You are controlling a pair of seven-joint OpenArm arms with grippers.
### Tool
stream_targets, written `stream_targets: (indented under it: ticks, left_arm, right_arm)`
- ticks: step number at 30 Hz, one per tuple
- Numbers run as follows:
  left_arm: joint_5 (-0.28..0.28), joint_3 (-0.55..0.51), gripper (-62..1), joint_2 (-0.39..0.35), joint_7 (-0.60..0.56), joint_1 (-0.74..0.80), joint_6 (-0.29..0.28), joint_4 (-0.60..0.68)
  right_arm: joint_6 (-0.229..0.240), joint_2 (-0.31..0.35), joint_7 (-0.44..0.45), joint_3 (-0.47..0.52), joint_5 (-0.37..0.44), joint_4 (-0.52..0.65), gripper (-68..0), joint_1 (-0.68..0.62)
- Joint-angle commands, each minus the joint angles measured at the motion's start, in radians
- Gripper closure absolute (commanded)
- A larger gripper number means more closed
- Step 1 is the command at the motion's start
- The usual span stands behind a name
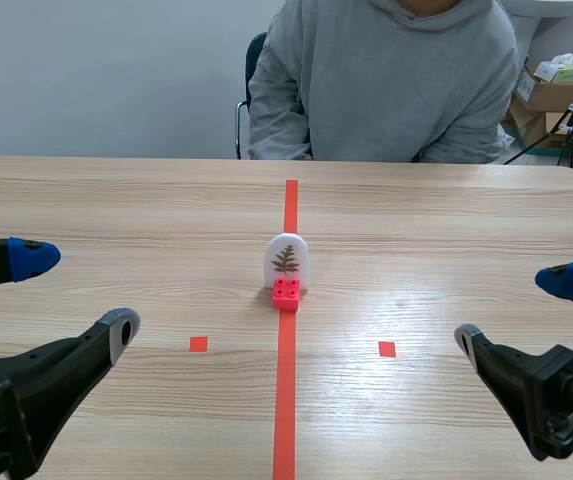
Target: Do the leaf sorting experiment
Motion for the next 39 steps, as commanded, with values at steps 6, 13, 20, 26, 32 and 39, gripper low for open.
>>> stream_targets:
  ticks: [6, 13, 20, 26, 32, 39]
  left_arm:
    - [-0.009, -0.004, -60.2, 0.005, -0.017, 0.002, -0.005, 0.021]
    - [-0.009, -0.004, -60.2, 0.005, -0.017, 0.002, -0.005, 0.021]
    - [-0.009, -0.004, -60.2, 0.005, -0.017, 0.002, -0.005, 0.021]
    - [-0.009, -0.004, -60.2, 0.008, -0.017, 0.002, -0.005, 0.021]
    - [-0.009, -0.003, -60.2, 0.026, 0.010, 0.002, -0.005, 0.021]
    - [-0.009, -0.004, -60.2, 0.027, 0.009, 0.002, -0.005, 0.021]
  right_arm:
    - [0.000, 0.008, 0.016, 0.008, 0.007, 0.016, -55.6, 0.017]
    - [0.000, 0.007, 0.016, 0.008, 0.007, 0.016, -55.6, 0.017]
    - [0.000, 0.007, 0.015, 0.008, 0.006, 0.016, -55.6, 0.017]
    - [0.001, 0.008, -0.066, 0.008, -0.005, 0.016, -55.6, 0.055]
    - [0.058, 0.009, -0.221, 0.007, -0.031, 0.002, -55.6, 0.196]
    - [0.107, 0.103, -0.240, -0.111, -0.004, -0.142, -55.6, 0.422]
